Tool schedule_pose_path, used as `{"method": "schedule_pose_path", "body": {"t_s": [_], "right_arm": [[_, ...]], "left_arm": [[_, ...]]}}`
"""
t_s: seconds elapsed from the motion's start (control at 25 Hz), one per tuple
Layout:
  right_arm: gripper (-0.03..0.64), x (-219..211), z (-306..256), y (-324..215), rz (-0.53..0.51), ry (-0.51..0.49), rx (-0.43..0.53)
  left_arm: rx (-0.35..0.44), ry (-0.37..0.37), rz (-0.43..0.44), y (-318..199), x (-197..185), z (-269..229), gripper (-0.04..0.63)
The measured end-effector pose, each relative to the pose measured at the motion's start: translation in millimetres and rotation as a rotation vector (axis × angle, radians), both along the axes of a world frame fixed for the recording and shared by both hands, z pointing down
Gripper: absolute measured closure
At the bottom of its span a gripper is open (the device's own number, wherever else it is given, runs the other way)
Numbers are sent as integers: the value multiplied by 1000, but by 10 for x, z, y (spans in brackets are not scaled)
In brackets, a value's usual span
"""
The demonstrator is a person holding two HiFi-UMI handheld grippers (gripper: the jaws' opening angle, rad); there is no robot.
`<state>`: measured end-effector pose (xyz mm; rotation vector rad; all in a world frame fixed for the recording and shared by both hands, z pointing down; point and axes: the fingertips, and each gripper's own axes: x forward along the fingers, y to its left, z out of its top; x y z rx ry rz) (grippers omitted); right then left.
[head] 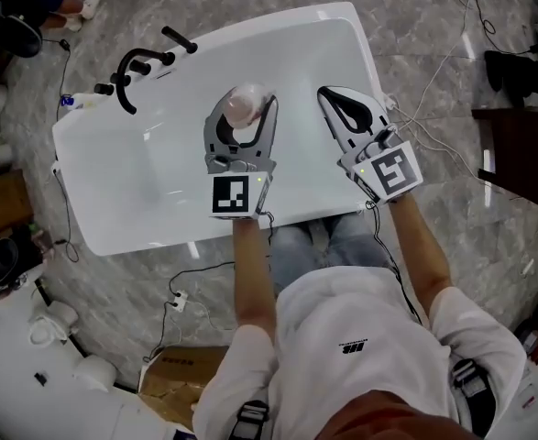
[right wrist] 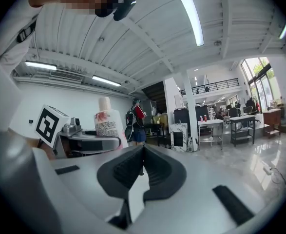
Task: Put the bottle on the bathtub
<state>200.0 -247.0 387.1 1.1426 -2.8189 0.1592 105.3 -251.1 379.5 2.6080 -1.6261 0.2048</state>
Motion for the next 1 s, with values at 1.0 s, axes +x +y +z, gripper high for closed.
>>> {"method": "schedule_pose_path", "body": {"t_s": [1.0], "right_arm": [[624, -693, 1895, -1294, 68, 59, -46]], "left_arm": [[-64, 40, 2, -1255, -683, 1961, 374]]}}
